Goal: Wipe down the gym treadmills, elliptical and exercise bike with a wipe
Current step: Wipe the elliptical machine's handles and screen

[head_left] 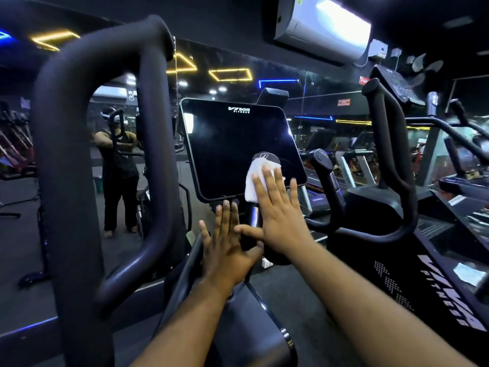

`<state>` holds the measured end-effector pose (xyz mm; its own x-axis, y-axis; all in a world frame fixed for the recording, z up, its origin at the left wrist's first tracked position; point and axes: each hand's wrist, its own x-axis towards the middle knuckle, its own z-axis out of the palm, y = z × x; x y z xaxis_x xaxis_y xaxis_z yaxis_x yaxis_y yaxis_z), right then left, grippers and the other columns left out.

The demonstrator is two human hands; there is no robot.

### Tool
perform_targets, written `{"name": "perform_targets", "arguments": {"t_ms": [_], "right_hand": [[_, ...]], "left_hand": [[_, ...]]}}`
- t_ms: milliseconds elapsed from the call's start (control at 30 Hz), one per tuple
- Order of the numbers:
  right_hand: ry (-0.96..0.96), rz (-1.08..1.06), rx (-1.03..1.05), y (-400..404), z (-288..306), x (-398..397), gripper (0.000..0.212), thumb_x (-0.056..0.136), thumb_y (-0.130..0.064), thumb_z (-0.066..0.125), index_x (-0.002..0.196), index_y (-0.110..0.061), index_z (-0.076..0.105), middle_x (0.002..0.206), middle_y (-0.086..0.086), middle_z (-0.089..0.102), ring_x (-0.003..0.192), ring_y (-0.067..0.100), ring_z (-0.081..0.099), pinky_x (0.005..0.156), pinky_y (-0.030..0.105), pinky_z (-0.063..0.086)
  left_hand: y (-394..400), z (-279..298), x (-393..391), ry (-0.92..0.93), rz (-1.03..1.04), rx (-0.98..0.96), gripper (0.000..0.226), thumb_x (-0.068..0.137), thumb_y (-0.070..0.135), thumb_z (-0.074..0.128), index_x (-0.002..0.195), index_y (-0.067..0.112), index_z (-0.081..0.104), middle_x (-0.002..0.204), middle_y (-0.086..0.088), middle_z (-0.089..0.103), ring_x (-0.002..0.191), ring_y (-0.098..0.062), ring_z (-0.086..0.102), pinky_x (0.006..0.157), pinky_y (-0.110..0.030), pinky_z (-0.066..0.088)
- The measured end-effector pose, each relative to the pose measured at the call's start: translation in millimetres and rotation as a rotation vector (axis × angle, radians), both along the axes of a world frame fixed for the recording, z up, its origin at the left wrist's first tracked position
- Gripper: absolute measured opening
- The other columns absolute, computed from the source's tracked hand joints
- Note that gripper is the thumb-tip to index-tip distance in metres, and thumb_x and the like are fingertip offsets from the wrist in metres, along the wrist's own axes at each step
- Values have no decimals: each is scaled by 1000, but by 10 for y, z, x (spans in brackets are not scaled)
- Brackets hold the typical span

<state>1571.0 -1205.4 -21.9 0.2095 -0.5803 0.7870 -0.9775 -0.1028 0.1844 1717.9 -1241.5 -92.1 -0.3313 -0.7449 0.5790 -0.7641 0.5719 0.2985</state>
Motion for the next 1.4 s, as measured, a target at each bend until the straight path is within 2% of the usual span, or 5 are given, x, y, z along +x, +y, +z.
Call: {"name": "perform_targets", "arguments": {"t_ms": [433, 633, 900, 1100, 1400], "right_hand": [[629, 239, 67, 112, -24, -265, 106, 82, -86, 21, 156, -11, 37, 162, 9, 35, 155, 26, 20, 121, 65, 13], [223, 61, 122, 71, 66, -181, 114, 78, -90, 28, 162, -13, 15, 170, 7, 10, 157, 29, 2, 117, 72, 12], [276, 74, 83, 212, -168, -257, 112, 79, -91, 20, 162, -16, 15, 169, 6, 13, 157, 25, 9, 117, 71, 12], [-66, 43, 159, 5, 317, -113, 115, 78, -91, 13, 162, -16, -6, 169, 0, -13, 155, 16, -17, 122, 52, -15], [-7, 16, 51, -4, 328, -279, 92, 93, -79, 17, 162, -17, 18, 168, 5, 21, 153, 22, 25, 121, 60, 22]], "left_hand": [[17, 50, 26, -71, 14, 8, 111, 75, 87, 13, 156, 23, -27, 166, -1, -31, 149, -15, -35, 119, -54, -23], [39, 48, 21, -101, 56, 20, 111, 74, 84, 8, 150, 18, -39, 158, 1, -44, 149, -17, -37, 119, -59, -20], [5, 10, -7, -22, 14, -8, 108, 81, 83, 19, 152, 21, -34, 162, 1, -37, 151, -17, -32, 120, -57, -22], [-25, -15, -7, -34, 46, -68, 108, 80, 82, 14, 154, 19, -33, 164, -2, -35, 153, -19, -27, 121, -61, -15], [-7, -96, 105, -140, 121, -87, 111, 79, 94, -4, 163, 22, -10, 169, -4, -21, 157, -21, -16, 117, -72, -9]]}}
